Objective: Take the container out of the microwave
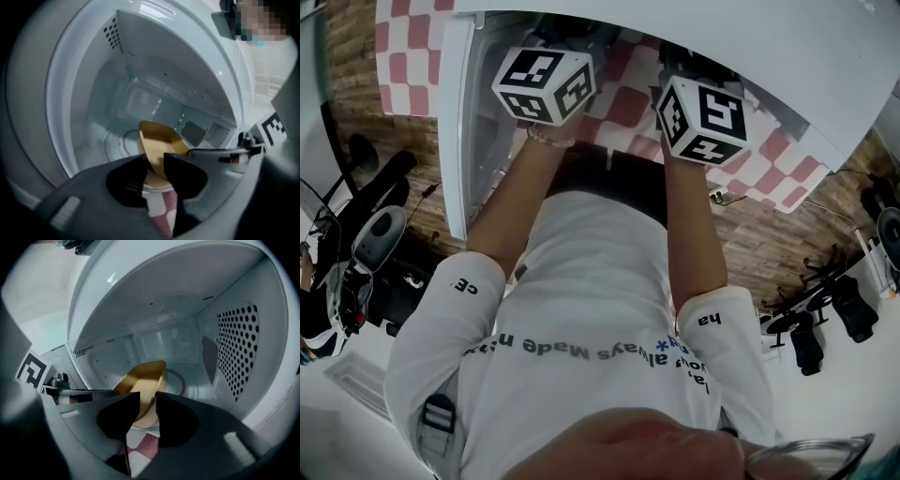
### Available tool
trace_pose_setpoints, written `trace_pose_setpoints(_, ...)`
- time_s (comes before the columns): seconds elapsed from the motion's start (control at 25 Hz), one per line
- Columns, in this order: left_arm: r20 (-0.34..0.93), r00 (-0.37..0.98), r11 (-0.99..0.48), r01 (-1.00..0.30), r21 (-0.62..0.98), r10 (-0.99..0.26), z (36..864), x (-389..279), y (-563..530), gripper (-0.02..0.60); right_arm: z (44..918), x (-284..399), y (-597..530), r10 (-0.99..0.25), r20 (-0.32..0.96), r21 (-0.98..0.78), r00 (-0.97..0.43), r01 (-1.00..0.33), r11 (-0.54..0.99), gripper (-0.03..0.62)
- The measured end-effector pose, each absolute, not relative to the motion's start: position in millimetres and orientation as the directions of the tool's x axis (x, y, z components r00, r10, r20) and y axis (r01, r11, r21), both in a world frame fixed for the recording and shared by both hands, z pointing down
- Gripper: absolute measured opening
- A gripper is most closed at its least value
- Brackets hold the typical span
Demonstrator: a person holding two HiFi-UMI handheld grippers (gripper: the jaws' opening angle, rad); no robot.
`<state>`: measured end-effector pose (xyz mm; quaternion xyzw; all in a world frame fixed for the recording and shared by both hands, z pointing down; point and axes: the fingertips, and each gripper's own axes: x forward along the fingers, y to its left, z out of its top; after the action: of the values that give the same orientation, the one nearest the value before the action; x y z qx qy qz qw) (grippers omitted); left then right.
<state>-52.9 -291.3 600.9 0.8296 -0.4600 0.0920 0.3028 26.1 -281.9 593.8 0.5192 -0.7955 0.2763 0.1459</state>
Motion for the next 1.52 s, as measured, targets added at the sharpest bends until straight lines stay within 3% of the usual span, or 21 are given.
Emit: trace_pose_setpoints(1.52,0.425,0.568,-0.422,-0.818,0.392,-0.705,563,-48,-251,0.115,562,27,-243,-0.732,0.522,-0.269,-0.438,-0.899,0.346,0.109)
